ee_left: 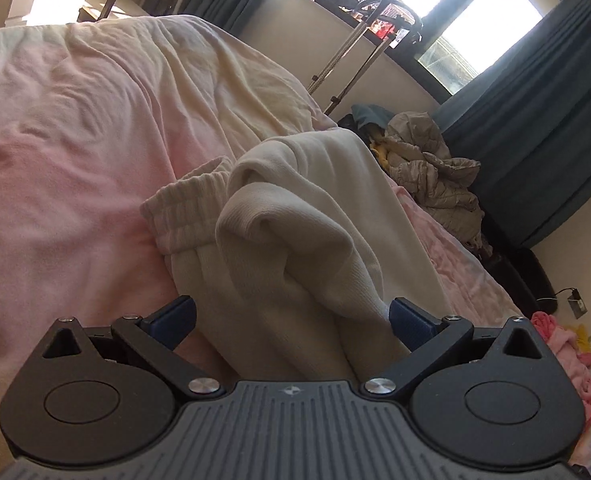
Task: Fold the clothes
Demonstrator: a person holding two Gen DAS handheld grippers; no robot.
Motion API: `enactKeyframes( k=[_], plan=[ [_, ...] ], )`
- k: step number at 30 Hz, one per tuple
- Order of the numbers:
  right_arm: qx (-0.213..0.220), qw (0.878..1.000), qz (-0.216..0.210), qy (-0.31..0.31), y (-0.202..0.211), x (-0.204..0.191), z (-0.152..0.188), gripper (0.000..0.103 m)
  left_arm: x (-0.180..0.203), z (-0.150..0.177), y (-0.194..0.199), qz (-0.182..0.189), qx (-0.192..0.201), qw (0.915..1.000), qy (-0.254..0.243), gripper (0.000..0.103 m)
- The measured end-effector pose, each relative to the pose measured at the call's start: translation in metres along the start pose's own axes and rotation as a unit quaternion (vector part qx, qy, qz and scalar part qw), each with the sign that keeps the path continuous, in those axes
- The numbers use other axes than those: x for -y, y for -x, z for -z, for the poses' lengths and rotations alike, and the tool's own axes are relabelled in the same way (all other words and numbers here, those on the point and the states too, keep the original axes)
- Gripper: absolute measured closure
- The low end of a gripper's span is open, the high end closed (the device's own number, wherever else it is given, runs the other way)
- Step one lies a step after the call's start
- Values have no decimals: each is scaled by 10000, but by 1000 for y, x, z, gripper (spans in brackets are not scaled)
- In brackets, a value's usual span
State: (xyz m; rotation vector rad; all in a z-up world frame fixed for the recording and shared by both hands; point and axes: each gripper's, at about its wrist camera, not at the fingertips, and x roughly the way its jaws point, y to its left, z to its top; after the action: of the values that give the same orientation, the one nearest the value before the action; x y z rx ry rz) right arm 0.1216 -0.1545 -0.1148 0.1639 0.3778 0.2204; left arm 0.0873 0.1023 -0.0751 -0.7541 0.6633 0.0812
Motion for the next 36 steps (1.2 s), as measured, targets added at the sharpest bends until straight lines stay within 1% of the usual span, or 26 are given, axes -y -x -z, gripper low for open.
enactKeyframes(
  k=[2, 5, 6, 10, 13, 20, 21, 22, 24, 27, 34, 36],
  plan=[
    [21, 10000, 8, 16, 0, 0, 1, 31, -16, 0, -5, 147, -291, 9976, 605, 1],
    [38, 10000, 7, 25, -1, 0, 1, 31, -41, 3, -14, 442, -621, 9865, 1450, 1],
    [40, 10000, 6, 24, -1, 1, 1, 31, -46, 4, -16, 500, -661, 9836, 1604, 1],
    [45, 10000, 12, 40, -1, 2, 0, 30, -49, 6, -16, 523, -602, 9835, 1625, 3],
    [66, 10000, 5, 54, -1, 2, 0, 31, -51, 9, -13, 533, -539, 9818, 1739, 8],
    [95, 9999, 16, 51, 0, -5, 4, 31, -59, 16, -2, 677, -461, 9737, 2128, 28],
    [97, 9999, 17, 45, 0, -5, 4, 31, -60, 18, 0, 675, -437, 9730, 2162, 30],
    [101, 9999, 19, 43, 0, -5, 4, 30, -60, 19, 2, 647, -396, 9730, 2182, 35],
    [109, 9999, 22, 40, -1, -5, 4, 30, -61, 23, 7, 617, -323, 9726, 2219, 35],
    [110, 9999, 24, 21, 0, -4, 4, 30, -61, 24, 6, 680, -333, 9713, 2255, 35],
    [118, 9999, 28, 10, 0, -3, 4, 30, -59, 22, -12, 694, -252, 9731, 2184, 35],
    [114, 9999, 22, -5, 1, -1, 3, 30, -57, 22, -17, 696, -199, 9738, 2155, 34]
  ],
)
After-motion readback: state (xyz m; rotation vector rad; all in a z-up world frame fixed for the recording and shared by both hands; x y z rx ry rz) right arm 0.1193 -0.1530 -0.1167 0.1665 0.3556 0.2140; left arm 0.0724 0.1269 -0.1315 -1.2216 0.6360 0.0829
